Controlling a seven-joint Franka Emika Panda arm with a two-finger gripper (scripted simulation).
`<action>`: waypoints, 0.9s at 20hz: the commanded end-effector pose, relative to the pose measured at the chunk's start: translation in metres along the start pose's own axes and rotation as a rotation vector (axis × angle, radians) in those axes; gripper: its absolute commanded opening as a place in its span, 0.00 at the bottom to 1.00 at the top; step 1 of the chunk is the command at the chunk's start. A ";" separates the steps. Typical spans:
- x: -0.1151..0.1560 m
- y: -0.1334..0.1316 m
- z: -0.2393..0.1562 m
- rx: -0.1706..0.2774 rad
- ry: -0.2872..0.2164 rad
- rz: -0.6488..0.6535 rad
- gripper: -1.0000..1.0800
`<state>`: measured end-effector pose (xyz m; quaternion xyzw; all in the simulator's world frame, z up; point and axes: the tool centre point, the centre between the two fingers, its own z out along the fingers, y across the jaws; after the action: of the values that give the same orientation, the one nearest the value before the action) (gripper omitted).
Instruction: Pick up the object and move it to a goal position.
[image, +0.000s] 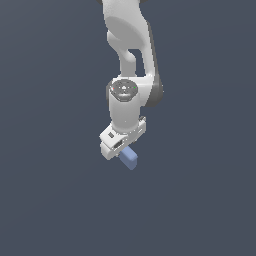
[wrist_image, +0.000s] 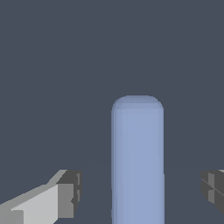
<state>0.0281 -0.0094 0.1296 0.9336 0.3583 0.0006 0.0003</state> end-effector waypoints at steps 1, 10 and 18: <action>-0.001 -0.001 0.014 0.001 -0.001 -0.001 0.96; 0.000 0.000 0.034 0.001 -0.001 -0.003 0.96; 0.000 0.000 0.034 0.001 -0.001 -0.003 0.00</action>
<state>0.0281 -0.0099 0.0957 0.9332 0.3594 -0.0002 -0.0001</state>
